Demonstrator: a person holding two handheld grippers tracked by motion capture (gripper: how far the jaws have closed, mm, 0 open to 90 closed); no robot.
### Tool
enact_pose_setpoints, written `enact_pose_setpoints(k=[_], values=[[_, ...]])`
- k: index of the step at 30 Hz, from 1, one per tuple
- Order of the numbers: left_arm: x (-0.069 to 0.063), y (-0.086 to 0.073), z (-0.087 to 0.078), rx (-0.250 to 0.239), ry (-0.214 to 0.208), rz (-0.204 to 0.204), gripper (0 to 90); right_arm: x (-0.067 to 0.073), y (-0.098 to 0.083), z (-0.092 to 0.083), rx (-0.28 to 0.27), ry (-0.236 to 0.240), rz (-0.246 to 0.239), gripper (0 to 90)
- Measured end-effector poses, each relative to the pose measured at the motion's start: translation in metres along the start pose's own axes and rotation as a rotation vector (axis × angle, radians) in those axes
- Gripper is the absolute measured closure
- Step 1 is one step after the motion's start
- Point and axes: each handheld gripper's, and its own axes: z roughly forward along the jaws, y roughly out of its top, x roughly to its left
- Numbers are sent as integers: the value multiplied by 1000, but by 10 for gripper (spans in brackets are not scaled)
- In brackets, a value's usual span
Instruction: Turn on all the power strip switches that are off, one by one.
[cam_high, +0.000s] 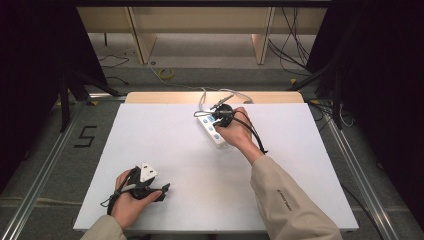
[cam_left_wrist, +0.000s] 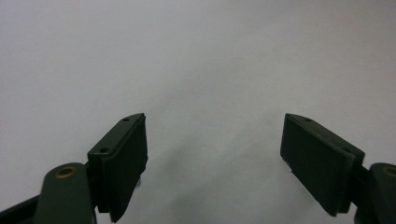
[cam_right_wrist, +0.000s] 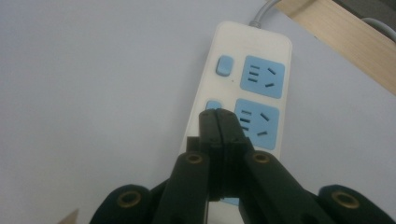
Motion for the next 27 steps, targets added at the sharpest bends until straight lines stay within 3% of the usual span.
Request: enact_pose_setpoints(k=[27], values=[[1,0,-1,-3,1,0,229,-2,16,13,-2,-10,6,900]])
